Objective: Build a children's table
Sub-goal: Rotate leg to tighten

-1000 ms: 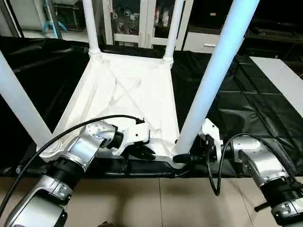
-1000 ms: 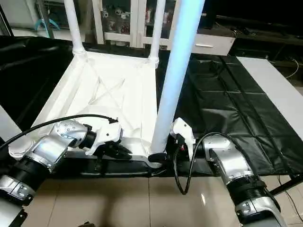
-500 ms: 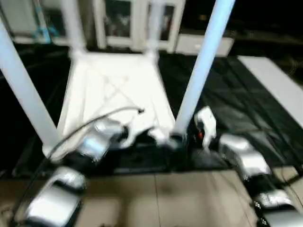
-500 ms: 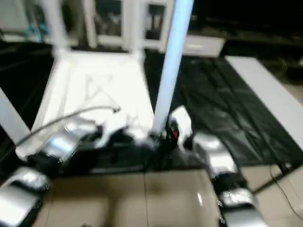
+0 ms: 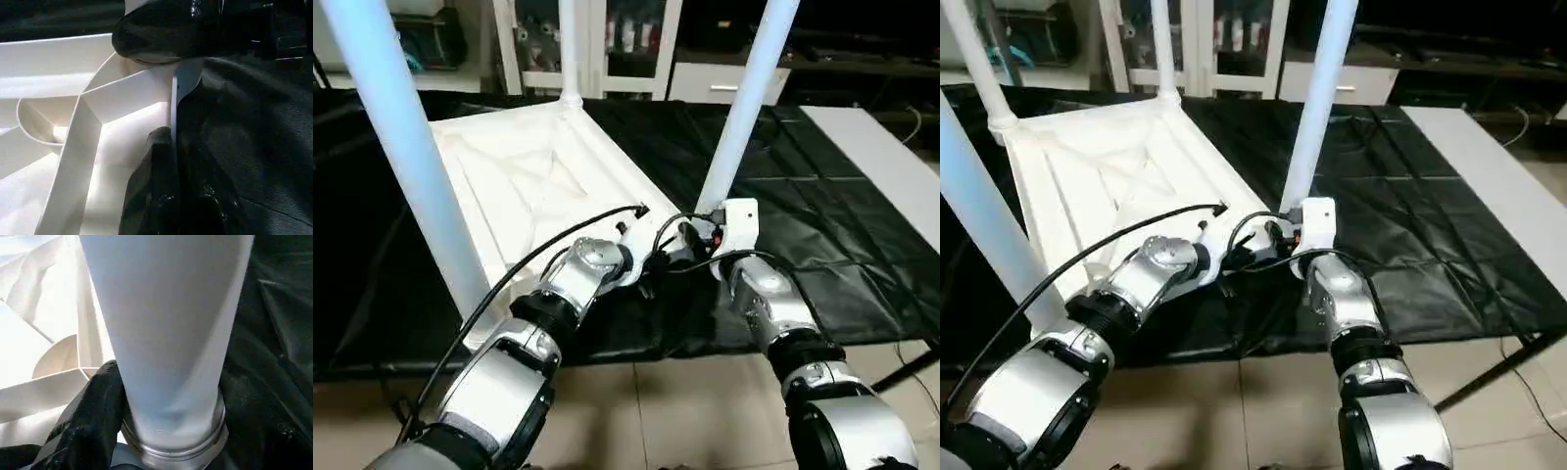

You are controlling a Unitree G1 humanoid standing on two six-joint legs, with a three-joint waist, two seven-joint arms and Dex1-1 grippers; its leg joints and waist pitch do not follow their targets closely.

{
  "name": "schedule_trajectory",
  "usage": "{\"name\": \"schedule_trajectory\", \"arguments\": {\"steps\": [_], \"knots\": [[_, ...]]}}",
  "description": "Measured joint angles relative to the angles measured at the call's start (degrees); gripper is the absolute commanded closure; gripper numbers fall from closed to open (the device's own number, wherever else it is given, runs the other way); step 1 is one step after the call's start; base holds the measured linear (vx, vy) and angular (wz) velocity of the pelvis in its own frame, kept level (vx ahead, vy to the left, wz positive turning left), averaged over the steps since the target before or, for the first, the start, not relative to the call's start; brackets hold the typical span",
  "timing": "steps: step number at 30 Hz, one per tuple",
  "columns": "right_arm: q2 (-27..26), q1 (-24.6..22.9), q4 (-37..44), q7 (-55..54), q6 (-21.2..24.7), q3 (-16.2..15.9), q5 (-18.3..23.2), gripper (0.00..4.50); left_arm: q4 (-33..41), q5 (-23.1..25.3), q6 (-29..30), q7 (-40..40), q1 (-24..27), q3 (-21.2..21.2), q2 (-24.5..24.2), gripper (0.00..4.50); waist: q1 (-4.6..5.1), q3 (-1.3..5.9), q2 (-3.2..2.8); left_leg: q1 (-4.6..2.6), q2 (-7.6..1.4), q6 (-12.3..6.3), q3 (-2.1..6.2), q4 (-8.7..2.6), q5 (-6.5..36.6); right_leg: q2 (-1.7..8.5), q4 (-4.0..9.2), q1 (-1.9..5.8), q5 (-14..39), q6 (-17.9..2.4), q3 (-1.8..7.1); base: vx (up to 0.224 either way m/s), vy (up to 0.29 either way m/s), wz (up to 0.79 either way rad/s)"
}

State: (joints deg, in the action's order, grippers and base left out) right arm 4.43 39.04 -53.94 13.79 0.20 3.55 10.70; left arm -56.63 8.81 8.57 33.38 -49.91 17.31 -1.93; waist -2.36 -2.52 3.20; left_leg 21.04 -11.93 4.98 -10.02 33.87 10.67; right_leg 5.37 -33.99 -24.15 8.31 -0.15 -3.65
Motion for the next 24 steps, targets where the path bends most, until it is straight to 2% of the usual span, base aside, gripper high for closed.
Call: {"name": "schedule_trajectory", "arguments": {"steps": [2, 4, 6, 7, 11, 14, 18, 24], "knots": [[1.15, -1.3, 1.67, 3.97, 0.33, 1.29, 1.59, 1.38, -0.01, 0.11, -1.36, 0.25, -0.03, 0.94, -0.16, 4.5, -0.35, -0.07, -0.09, 0.02, 0.0, -0.01, -0.01, -0.01, 0.0, 0.0, 0.03, -0.07, 0.04, -0.02, -0.01, 0.0, 0.0, 0.0], [1.7, -3.19, 4.36, 7.33, 0.22, 1.81, 2.85, 1.24, -0.18, 0.55, -2.8, 0.32, -0.02, 1.26, -0.9, 4.5, -0.72, -0.15, -0.19, 0.05, -0.01, -0.02, -0.03, 0.0, 0.0, 0.01, 0.0, -0.13, 0.04, -0.02, -0.01, 0.0, 0.0, 0.0], [1.64, -4.9, 8.48, 11.76, -0.58, 1.06, 4.16, 1.16, -0.75, 0.82, -4.2, 0.28, -0.04, 0.55, -3.21, 4.5, 0.12, -0.27, -0.17, 0.15, -0.04, -0.01, 0.0, 0.0, 0.0, -0.04, -0.06, -0.2, 0.01, -0.05, -0.02, 0.0, 0.0, 0.0], [2.31, -5.51, 9.94, 13.16, -0.71, 0.94, 4.92, 0.92, -0.86, 0.96, -4.75, 0.66, -0.03, 0.46, -3.58, 4.5, 0.2, -0.3, -0.22, 0.12, -0.05, 0.0, 0.04, 0.01, 0.0, -0.04, -0.05, -0.2, 0.01, -0.05, -0.08, 0.0, 0.0, 0.0], [7.54, -7.44, 15.99, 15.75, -0.46, 2.01, 6.41, 0.66, 0.19, 1.05, -5.43, 3.28, 0.53, 0.6, -4.21, 4.5, -0.49, -0.36, -0.31, 0.04, -0.02, 0.0, -0.03, 0.01, 0.0, 0.01, 0.0, -0.23, 0.0, -0.06, -0.02, 0.0, 0.0, 0.0], [12.13, -9.44, 19.13, 19.38, 0.87, 3.13, 7.0, 0.41, 1.73, 0.99, -5.67, 5.33, 1.47, 0.65, -5.29, 4.5, -0.64, -0.35, -0.3, 0.03, -0.03, -0.01, -0.06, 0.01, 0.01, 0.01, -0.01, -0.22, 0.01, -0.06, -0.02, 0.0, 0.0, 0.0], [20.48, -14.66, 23.23, 30.4, 4.71, 1.33, 6.43, 0.04, 5.02, 0.43, -6.22, 10.86, 3.42, 1.37, -7.74, 4.5, -1.04, -0.34, -0.3, 0.03, -0.05, -0.01, -0.06, -0.02, 0.01, -0.01, -0.02, -0.18, 0.06, 0.01, -0.05, 0.0, 0.0, 0.0], [27.79, -19.44, 29.51, 46.1, 8.6, -4.02, 7.8, 0.04, 10.3, -0.96, -7.9, 22.32, 6.35, 2.66, -12.35, 4.5, -1.15, -0.33, -0.34, -0.06, -0.03, 0.0, 0.0, 0.01, 0.01, 0.03, 0.03, -0.03, 0.12, 0.12, -0.02, 0.0, 0.0, 0.0]]}}
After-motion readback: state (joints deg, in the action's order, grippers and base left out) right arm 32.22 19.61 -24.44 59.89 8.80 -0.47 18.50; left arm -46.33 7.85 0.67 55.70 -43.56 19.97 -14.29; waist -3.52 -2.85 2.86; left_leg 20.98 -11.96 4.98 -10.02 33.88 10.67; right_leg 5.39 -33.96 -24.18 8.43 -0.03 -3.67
